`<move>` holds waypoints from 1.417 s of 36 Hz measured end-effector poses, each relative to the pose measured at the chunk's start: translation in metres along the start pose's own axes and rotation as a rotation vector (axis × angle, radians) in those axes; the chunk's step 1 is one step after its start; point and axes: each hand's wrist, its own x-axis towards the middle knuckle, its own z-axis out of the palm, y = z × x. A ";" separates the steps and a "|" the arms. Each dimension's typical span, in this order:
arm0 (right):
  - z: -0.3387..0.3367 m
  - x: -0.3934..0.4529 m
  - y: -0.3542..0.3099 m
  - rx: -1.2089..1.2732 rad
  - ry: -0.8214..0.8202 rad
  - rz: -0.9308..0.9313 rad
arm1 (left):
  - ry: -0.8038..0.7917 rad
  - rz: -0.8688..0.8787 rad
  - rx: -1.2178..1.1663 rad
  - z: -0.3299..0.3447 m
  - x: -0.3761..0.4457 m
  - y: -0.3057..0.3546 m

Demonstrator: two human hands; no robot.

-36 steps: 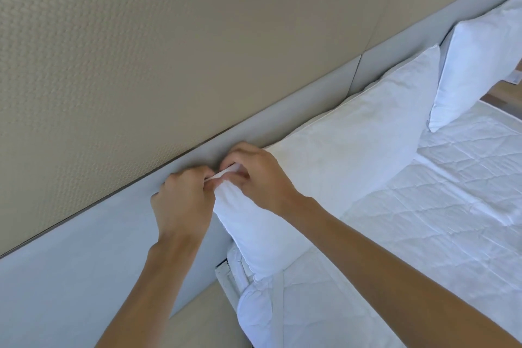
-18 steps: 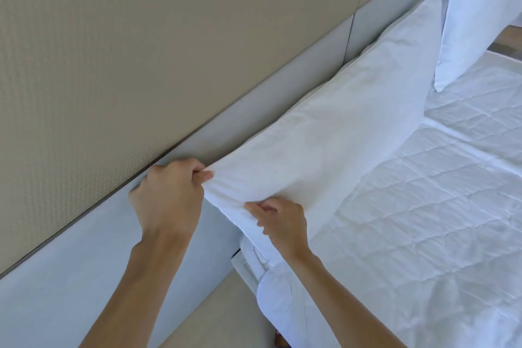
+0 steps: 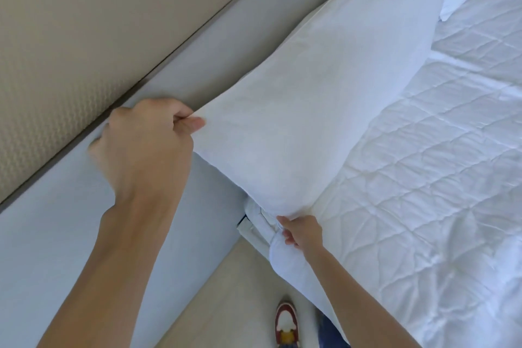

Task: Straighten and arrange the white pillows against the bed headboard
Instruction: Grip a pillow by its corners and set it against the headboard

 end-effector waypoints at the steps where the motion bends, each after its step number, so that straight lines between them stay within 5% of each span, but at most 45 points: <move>1: 0.002 0.001 0.003 -0.008 0.022 -0.006 | -0.004 0.004 -0.006 -0.001 0.000 0.000; 11: 0.017 0.000 0.016 0.028 0.130 0.049 | -0.036 0.113 -0.199 -0.019 0.008 0.007; 21: 0.002 0.000 0.002 0.336 -0.337 0.366 | -0.099 0.118 -0.237 -0.023 0.011 0.013; 30: 0.045 0.006 0.016 1.199 -0.540 0.484 | -0.104 0.115 -0.226 -0.019 0.013 0.009; 37: 0.058 0.008 0.002 1.366 -0.378 0.484 | -0.079 0.129 -0.205 -0.017 0.013 0.009; 51: 0.049 -0.001 0.000 0.920 0.002 0.438 | 0.028 0.076 -0.130 -0.008 0.007 0.011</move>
